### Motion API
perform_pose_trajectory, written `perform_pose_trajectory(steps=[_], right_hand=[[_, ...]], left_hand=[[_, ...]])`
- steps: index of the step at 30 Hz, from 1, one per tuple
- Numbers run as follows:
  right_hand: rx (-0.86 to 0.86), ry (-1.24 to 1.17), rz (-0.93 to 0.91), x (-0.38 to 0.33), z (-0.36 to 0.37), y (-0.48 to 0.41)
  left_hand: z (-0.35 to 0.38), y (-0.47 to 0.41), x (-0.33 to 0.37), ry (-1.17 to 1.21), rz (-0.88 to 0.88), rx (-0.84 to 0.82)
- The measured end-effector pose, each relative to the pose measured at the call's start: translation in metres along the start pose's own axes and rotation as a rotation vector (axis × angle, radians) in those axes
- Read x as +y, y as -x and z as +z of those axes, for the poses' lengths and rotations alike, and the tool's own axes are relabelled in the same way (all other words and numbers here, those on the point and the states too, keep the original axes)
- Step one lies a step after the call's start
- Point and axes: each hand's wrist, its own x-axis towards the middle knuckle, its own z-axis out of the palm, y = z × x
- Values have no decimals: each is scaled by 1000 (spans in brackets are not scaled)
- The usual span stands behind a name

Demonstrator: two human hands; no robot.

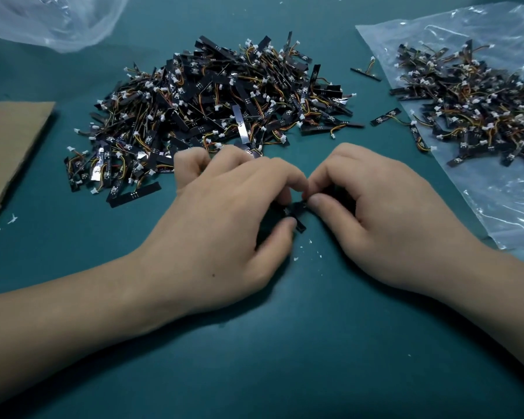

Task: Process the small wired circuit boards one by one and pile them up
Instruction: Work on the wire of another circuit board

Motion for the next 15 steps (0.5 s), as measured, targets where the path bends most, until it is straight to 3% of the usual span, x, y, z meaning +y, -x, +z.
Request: perform_pose_trajectory(steps=[6, 11, 15], right_hand=[[50, -8, 15, 2, 2, 2], [77, -66, 44, 2, 1, 2], [33, 36, 75, -6, -1, 0]], left_hand=[[3, -3, -2, -42, -93, 5], [-8, -18, -22, -271, -190, -47], [-6, -21, -19, -303, -173, 68]])
